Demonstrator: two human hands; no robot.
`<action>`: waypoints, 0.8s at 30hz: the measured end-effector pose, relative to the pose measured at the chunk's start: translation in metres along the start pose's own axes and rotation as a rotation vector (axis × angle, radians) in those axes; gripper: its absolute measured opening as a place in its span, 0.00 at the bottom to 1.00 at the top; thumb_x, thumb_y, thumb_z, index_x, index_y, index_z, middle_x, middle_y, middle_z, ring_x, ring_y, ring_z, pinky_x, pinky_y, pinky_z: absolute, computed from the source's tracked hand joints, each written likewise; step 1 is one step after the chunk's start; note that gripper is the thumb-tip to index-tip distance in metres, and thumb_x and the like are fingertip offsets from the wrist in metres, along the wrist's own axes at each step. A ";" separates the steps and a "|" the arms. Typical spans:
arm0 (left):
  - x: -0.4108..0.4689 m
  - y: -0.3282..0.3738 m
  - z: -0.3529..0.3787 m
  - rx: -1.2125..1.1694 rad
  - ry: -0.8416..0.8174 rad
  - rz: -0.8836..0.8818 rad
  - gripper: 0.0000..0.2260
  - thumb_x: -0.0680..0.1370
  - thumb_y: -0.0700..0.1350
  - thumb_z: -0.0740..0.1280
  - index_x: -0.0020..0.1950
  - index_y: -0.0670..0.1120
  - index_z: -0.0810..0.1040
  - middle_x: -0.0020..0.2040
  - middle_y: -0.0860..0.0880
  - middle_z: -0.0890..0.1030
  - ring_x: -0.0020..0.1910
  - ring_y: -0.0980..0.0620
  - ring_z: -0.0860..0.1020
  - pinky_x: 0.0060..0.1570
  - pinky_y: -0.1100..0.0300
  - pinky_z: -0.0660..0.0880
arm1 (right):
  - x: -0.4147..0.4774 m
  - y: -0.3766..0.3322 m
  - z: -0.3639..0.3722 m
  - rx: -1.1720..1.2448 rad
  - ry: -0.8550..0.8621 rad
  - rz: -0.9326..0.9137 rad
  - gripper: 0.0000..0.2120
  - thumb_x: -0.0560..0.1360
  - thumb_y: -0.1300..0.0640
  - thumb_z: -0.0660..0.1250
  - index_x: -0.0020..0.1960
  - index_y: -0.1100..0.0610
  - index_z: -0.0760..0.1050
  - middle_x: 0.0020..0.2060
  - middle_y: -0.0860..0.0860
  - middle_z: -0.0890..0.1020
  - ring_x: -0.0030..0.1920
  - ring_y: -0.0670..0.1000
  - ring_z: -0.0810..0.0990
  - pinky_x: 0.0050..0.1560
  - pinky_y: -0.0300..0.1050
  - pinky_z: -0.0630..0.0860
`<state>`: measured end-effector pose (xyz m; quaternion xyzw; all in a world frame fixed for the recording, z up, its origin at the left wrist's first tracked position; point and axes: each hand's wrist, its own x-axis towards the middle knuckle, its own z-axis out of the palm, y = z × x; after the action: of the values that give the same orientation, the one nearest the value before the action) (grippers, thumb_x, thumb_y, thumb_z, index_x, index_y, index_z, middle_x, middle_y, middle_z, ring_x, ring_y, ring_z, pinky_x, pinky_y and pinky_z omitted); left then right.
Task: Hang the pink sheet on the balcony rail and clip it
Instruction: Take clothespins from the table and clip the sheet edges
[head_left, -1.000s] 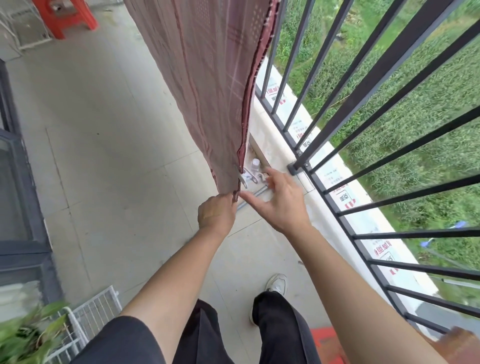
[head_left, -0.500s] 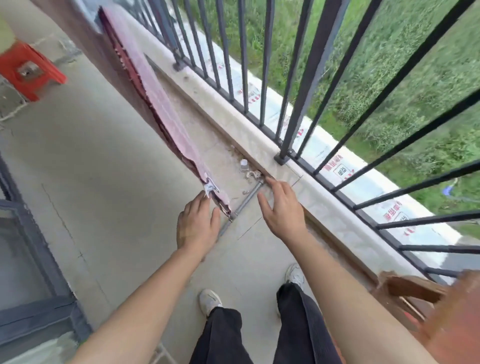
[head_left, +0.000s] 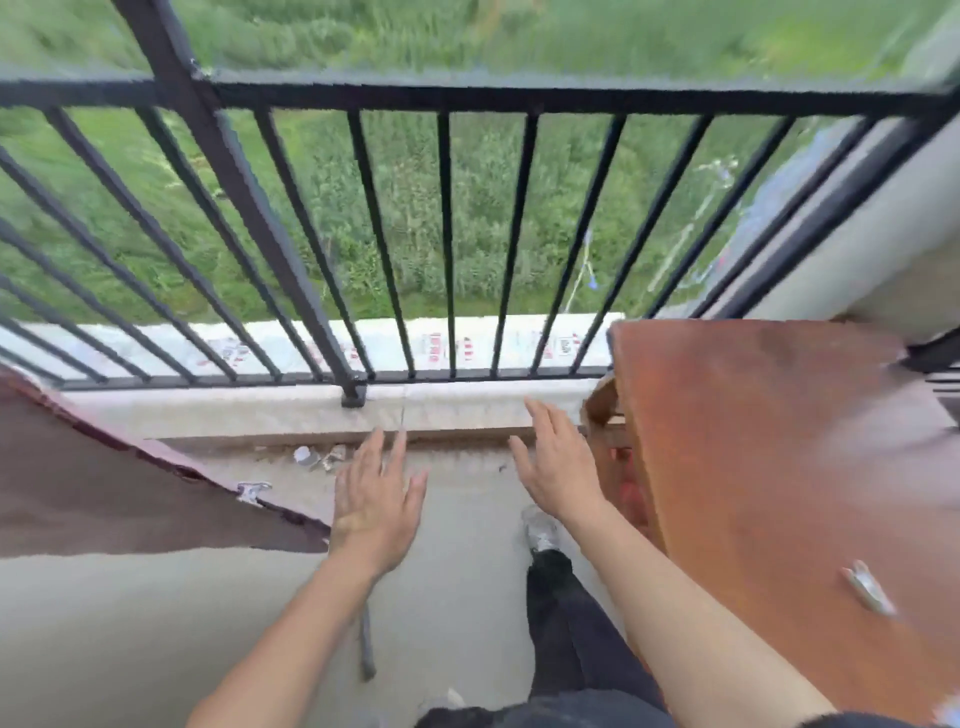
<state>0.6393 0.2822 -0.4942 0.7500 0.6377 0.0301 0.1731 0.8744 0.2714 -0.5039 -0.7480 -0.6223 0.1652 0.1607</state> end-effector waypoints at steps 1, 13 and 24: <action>-0.002 0.013 -0.002 0.007 -0.018 0.068 0.27 0.82 0.58 0.52 0.79 0.51 0.54 0.80 0.47 0.51 0.77 0.46 0.55 0.75 0.47 0.54 | -0.023 0.014 -0.008 -0.023 -0.004 0.083 0.28 0.81 0.47 0.60 0.76 0.58 0.62 0.72 0.58 0.68 0.71 0.58 0.68 0.69 0.54 0.67; -0.078 0.248 0.067 0.126 -0.338 0.727 0.31 0.79 0.63 0.48 0.79 0.52 0.51 0.80 0.47 0.47 0.78 0.46 0.51 0.75 0.47 0.51 | -0.296 0.187 -0.090 0.004 0.121 0.961 0.38 0.79 0.33 0.50 0.81 0.50 0.41 0.80 0.55 0.41 0.79 0.56 0.40 0.77 0.54 0.40; -0.144 0.347 0.185 0.466 -0.719 0.843 0.30 0.81 0.64 0.47 0.79 0.55 0.45 0.80 0.49 0.41 0.79 0.48 0.44 0.76 0.46 0.49 | -0.362 0.334 -0.080 0.165 0.012 1.192 0.37 0.79 0.40 0.60 0.80 0.46 0.44 0.79 0.60 0.47 0.78 0.62 0.52 0.75 0.57 0.58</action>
<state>0.9901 0.0581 -0.5393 0.9195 0.1767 -0.3000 0.1824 1.1416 -0.1454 -0.5643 -0.9541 -0.0796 0.2703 0.1017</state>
